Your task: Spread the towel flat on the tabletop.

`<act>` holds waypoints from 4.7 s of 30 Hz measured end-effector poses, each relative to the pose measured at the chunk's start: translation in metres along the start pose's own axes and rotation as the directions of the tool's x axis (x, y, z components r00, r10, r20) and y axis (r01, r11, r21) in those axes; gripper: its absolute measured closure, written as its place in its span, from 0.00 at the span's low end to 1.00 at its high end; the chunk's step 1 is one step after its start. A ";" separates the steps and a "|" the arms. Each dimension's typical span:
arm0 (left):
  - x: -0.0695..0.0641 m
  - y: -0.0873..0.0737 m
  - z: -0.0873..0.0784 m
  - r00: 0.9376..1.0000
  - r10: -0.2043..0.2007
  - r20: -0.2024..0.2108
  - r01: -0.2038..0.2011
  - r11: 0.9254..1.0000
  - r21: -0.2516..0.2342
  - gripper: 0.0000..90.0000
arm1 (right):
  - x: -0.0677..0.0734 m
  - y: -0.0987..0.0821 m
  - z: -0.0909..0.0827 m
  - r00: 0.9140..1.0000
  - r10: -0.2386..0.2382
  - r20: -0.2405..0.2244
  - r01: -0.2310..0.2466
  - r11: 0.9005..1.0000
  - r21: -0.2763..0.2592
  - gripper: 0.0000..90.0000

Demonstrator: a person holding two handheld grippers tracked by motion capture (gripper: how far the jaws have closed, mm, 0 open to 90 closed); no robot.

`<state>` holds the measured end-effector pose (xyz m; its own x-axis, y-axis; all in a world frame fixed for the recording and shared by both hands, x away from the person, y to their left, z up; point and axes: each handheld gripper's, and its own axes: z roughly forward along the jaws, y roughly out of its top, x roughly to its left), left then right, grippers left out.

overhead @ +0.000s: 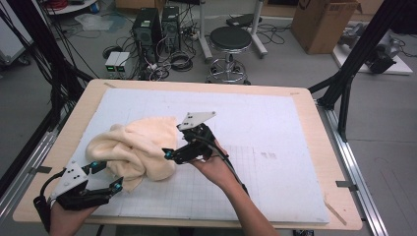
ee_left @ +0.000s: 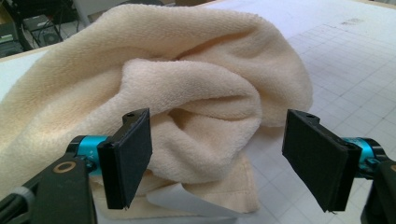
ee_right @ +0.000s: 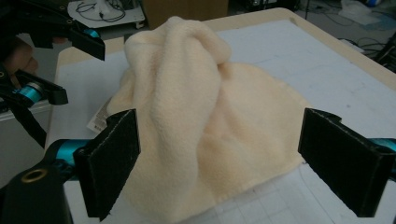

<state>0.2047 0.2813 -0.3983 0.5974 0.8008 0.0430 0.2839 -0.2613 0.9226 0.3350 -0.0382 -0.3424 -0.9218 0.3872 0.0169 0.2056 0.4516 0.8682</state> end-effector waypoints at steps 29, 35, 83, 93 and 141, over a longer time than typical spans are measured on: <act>0.008 -0.003 -0.003 1.000 -0.014 -0.014 0.014 1.000 -0.003 0.28 | 0.030 0.000 0.109 0.995 -0.074 -0.059 0.080 0.992 0.099 0.31; 0.008 -0.003 -0.003 1.000 -0.014 -0.013 0.014 1.000 -0.003 0.28 | 0.029 -0.003 0.109 0.994 -0.098 -0.040 0.102 0.989 0.104 0.49; -0.001 0.002 0.008 1.000 -0.014 0.026 0.014 1.000 -0.009 0.28 | -0.047 -0.043 -0.111 0.996 -0.086 -0.031 0.088 0.994 0.071 0.80; -0.013 0.010 0.024 0.997 -0.003 0.082 0.004 1.000 -0.005 0.28 | -0.044 -0.093 -0.080 0.995 -0.001 -0.096 0.010 0.995 0.101 0.76; -0.073 0.046 0.150 0.910 0.050 0.411 -0.114 0.984 0.133 0.71 | -0.007 -0.105 -0.131 0.998 0.010 -0.068 -0.012 0.999 -0.030 0.60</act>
<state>0.2860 0.1299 -0.4169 0.8661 0.4945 -0.0724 0.3114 -0.4206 0.8521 0.2767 -0.1938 -0.3687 -0.9400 0.3358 0.0594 0.2067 0.4224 0.8825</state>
